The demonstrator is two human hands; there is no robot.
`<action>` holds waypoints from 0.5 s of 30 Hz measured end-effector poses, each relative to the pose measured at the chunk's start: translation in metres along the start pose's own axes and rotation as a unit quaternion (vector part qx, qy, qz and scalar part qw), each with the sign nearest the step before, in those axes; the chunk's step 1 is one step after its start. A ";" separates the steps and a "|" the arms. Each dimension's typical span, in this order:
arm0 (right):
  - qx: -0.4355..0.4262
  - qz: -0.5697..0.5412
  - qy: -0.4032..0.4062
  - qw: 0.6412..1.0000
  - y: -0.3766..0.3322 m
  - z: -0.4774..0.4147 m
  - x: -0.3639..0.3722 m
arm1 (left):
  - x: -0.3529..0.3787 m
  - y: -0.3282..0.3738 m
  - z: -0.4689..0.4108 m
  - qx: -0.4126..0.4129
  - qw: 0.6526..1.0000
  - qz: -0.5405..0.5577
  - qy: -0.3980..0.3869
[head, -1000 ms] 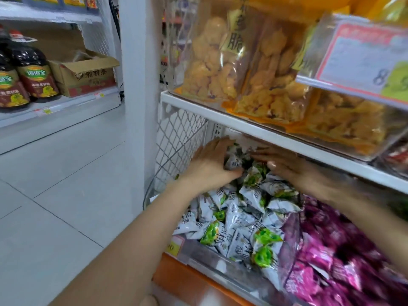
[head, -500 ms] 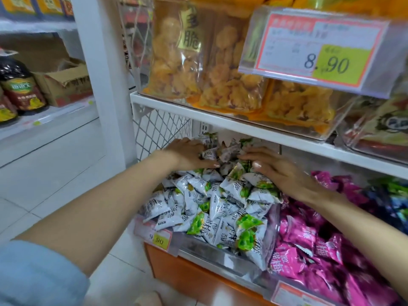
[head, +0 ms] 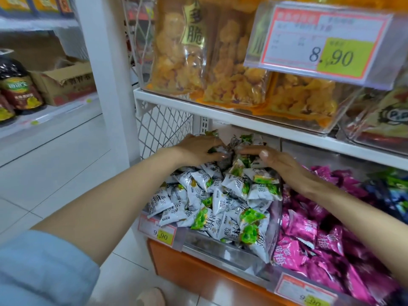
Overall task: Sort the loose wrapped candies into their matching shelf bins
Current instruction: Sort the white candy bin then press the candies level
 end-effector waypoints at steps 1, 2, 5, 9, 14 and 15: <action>0.004 -0.008 -0.017 1.000 -0.001 0.000 0.001 | -0.001 -0.006 0.001 -0.013 1.000 -0.028 0.001; 0.004 -0.007 -0.036 0.999 -0.002 0.001 0.002 | -0.002 -0.013 0.003 -0.030 0.998 -0.053 -0.003; 0.002 0.035 -0.090 0.995 -0.005 0.003 0.008 | -0.005 -0.029 0.007 -0.076 0.995 -0.061 -0.001; 0.008 0.135 -0.094 0.986 -0.007 0.005 0.008 | -0.023 -0.028 0.007 -0.089 0.994 -0.004 0.070; 0.016 0.192 -0.063 0.979 -0.006 0.008 0.008 | -0.041 0.009 -0.001 0.029 0.988 0.047 0.145; 0.017 0.193 -0.060 0.979 -0.004 0.008 0.008 | -0.034 0.015 -0.007 0.046 0.991 0.056 0.112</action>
Point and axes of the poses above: each hand's wrist, its own z-axis away from the middle knuckle, its own x-axis out of the palm, y = z × x, the point moved 9 cm from there along -z, towards the middle knuckle, and after that the axes turned 5 degrees about -x, right-handed, at the moved point
